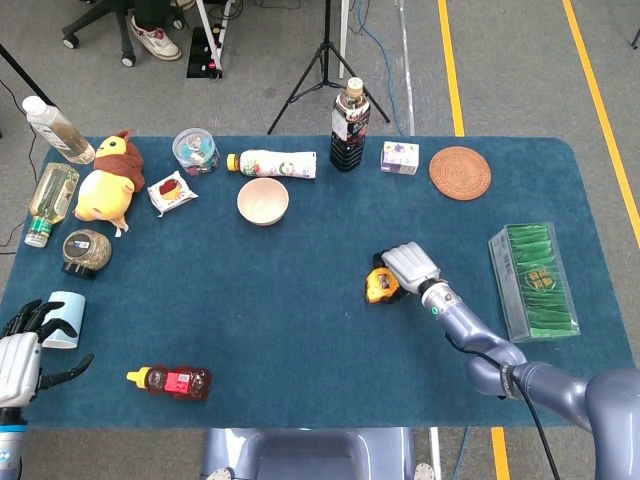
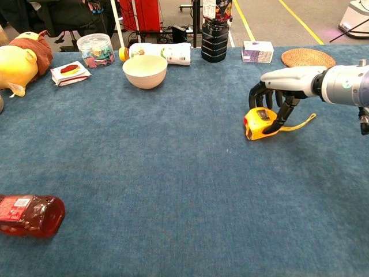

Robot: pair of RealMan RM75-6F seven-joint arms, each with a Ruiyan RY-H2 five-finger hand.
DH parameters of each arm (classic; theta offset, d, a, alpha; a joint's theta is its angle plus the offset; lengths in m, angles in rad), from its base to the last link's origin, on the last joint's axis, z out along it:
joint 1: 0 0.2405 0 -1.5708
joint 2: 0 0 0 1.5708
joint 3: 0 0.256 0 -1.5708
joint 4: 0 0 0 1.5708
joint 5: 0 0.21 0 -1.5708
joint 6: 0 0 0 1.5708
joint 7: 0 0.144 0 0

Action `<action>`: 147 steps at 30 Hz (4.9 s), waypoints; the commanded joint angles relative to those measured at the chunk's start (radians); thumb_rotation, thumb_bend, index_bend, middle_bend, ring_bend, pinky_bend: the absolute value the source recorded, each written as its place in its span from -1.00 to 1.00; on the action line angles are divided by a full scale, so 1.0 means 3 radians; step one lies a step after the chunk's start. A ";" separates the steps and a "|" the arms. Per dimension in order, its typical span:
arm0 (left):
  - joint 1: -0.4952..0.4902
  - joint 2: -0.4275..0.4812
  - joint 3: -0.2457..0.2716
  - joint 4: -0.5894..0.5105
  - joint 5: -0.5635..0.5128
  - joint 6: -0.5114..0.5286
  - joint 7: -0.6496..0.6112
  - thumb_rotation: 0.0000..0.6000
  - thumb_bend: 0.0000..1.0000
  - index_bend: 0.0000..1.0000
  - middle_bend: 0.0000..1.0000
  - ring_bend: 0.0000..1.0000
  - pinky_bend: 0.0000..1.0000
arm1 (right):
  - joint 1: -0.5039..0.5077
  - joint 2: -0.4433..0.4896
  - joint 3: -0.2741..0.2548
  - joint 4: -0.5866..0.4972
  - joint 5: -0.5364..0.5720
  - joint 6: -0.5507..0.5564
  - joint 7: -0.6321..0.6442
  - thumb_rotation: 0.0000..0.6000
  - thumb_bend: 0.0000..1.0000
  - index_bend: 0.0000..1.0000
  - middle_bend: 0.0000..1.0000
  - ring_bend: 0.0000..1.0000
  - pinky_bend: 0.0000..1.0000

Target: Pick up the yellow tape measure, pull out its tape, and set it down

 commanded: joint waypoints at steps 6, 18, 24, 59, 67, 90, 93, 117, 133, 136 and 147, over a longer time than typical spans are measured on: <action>-0.0015 0.0010 0.0007 0.0005 0.0023 -0.0028 -0.0003 0.73 -0.68 -0.05 -0.56 -0.80 -0.67 | -0.0043 -0.0013 0.0055 -0.0035 0.0007 0.0096 0.0062 0.69 -0.44 0.28 0.19 0.25 0.23; -0.0122 -0.0010 -0.0008 0.0003 0.0053 -0.0185 -0.0034 0.75 -0.68 -0.05 -0.56 -0.80 -0.67 | -0.0185 0.0220 0.0119 -0.0385 -0.0014 0.0320 0.0149 0.75 -0.39 0.35 0.30 0.35 0.35; -0.0182 -0.0013 -0.0020 -0.0015 0.0081 -0.0249 -0.0009 0.76 -0.68 -0.05 -0.56 -0.79 -0.67 | -0.0247 0.0329 0.0151 -0.0529 -0.0037 0.0442 0.0170 0.75 -0.37 0.35 0.29 0.34 0.34; -0.1501 -0.0761 -0.0811 -0.0151 -0.0509 -0.1284 0.0820 0.73 -0.68 -0.05 -0.48 -0.54 -0.45 | -0.0472 0.0675 0.0341 -0.1566 0.0645 0.0929 -0.0334 0.75 -0.37 0.35 0.29 0.37 0.38; -0.1831 -0.1230 -0.1021 0.0069 -0.0744 -0.1175 0.1147 0.71 -0.68 -0.05 -0.42 -0.45 -0.39 | -0.0467 0.0590 0.0446 -0.1756 0.0960 0.1097 -0.0457 0.75 -0.37 0.35 0.29 0.38 0.39; -0.2321 -0.2037 -0.1009 0.0558 -0.0995 -0.1016 0.1531 0.67 -0.72 -0.05 -0.36 -0.38 -0.36 | -0.0372 0.0247 0.0614 -0.1792 0.1420 0.1271 -0.0546 0.74 -0.37 0.35 0.29 0.41 0.43; -0.2342 -0.2102 -0.1008 0.0614 -0.1019 -0.0975 0.1551 0.67 -0.72 -0.05 -0.36 -0.38 -0.35 | -0.0346 0.0196 0.0633 -0.1773 0.1454 0.1290 -0.0570 0.75 -0.37 0.35 0.29 0.41 0.43; -0.2599 -0.2572 -0.1131 0.0960 -0.1305 -0.0903 0.1646 0.67 -0.72 -0.05 -0.36 -0.37 -0.34 | -0.0254 -0.0050 0.0751 -0.1758 0.1713 0.1426 -0.0660 0.76 -0.37 0.35 0.29 0.43 0.46; -0.2725 -0.2731 -0.1216 0.1089 -0.1336 -0.0821 0.1662 0.68 -0.72 -0.05 -0.36 -0.37 -0.34 | -0.0252 -0.0103 0.0767 -0.1819 0.1706 0.1459 -0.0657 0.75 -0.37 0.35 0.29 0.44 0.47; -0.2738 -0.2748 -0.1225 0.1095 -0.1344 -0.0815 0.1659 0.68 -0.72 -0.05 -0.36 -0.37 -0.34 | -0.0254 -0.0102 0.0767 -0.1843 0.1698 0.1457 -0.0653 0.75 -0.37 0.35 0.29 0.44 0.47; -0.2774 -0.2778 -0.1232 0.1081 -0.1355 -0.0782 0.1664 0.65 -0.62 -0.05 -0.36 -0.37 -0.34 | -0.0256 -0.0093 0.0742 -0.1906 0.1660 0.1461 -0.0684 0.76 -0.37 0.35 0.29 0.45 0.48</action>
